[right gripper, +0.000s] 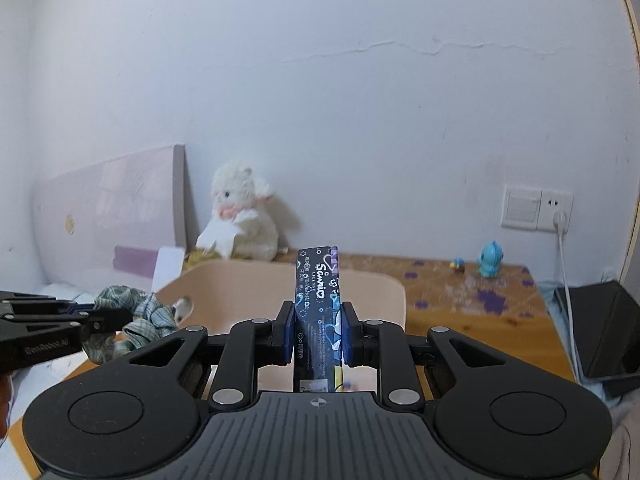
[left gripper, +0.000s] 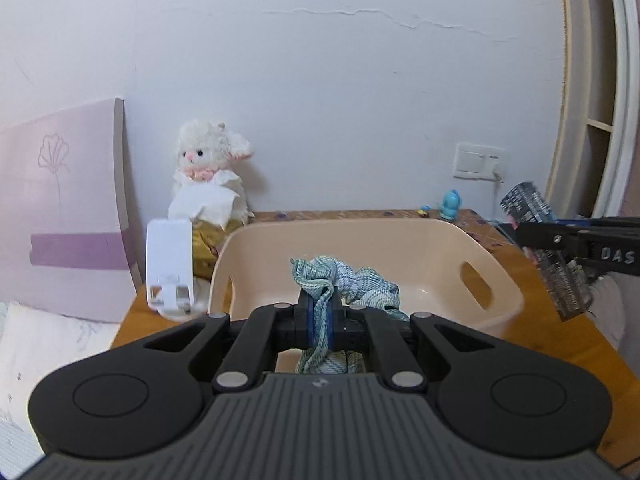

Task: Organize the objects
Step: 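Lift both held items over the beige bin and open both tools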

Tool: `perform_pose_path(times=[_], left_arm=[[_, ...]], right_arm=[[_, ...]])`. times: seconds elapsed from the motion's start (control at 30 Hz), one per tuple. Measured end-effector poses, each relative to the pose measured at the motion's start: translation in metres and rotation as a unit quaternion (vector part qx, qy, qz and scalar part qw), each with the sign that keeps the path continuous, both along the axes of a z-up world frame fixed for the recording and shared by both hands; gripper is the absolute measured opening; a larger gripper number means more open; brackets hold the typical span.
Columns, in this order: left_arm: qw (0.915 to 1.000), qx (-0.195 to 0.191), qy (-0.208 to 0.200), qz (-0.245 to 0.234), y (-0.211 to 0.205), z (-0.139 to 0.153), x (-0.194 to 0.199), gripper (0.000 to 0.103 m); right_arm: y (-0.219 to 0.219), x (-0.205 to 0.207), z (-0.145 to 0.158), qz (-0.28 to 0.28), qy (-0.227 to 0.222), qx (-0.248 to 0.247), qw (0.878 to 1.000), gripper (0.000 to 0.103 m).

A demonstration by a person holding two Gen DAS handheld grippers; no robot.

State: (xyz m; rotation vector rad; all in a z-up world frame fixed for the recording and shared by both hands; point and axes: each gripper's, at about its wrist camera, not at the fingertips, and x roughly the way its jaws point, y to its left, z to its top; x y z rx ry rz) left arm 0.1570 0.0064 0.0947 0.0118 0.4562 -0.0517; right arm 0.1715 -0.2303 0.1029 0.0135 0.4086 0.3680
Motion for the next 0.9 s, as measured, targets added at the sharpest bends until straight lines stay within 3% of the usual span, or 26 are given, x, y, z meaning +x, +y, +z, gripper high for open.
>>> perform_pose_path(times=[0.3, 0.67, 0.73, 0.8, 0.87, 0.9], left_arm=[[0.9994, 0.004, 0.016, 0.032, -0.006, -0.017, 0.064, 0.007], [0.9916, 0.049, 0.114, 0.038, -0.01, -0.067, 0.11, 0.008], [0.9893, 0.052, 0.131, 0.036, -0.012, -0.071, 0.113, 0.014], [0.9867, 0.057, 0.145, 0.045, -0.014, -0.075, 0.114, 0.017], [0.9857, 0.056, 0.152, 0.046, -0.015, -0.077, 0.112, 0.029], [0.9862, 0.052, 0.149, 0.047, -0.014, -0.075, 0.11, 0.041]], right_arm=[[0.011, 0.05, -0.005, -0.038, -0.016, 0.003, 0.999, 0.021], [0.043, 0.095, -0.057, -0.031, 0.063, -0.069, 0.995, 0.021], [0.046, 0.098, -0.063, -0.026, 0.087, -0.075, 0.993, 0.021], [0.048, 0.1, -0.068, -0.025, 0.105, -0.077, 0.991, 0.032], [0.045, 0.096, -0.068, -0.026, 0.107, -0.069, 0.991, 0.042], [0.042, 0.094, -0.067, -0.029, 0.107, -0.063, 0.992, 0.048]])
